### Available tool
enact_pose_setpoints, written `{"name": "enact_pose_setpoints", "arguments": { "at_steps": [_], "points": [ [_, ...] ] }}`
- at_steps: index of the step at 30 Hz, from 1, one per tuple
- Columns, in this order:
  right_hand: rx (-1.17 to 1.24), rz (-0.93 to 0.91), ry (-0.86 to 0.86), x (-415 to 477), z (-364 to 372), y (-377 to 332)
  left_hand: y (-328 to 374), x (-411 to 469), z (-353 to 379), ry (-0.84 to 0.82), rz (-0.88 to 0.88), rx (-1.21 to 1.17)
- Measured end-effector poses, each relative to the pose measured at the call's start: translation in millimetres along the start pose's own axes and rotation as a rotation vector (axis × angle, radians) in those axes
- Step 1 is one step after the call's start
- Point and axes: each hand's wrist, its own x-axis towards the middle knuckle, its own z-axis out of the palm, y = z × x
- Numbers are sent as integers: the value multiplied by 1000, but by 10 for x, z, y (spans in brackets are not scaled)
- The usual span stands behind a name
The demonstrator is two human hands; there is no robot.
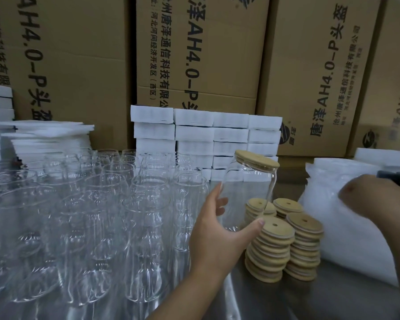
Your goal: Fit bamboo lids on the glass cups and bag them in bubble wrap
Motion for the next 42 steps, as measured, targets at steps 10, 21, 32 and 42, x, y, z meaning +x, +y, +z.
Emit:
{"name": "enact_pose_setpoints", "arguments": {
  "at_steps": [10,21,32,42],
  "points": [
    [783,-538,162,-717,-18,-704,191,40,-61,68,29,-177],
    [1165,-670,-308,-908,399,-954,322,69,-143,99,38,-328],
    [576,-1009,176,-1076,544,-983,408,89,-112,53,89,-518],
    [980,-957,120,-1121,473,-908,262,120,-99,28,146,-421]
  ]
}}
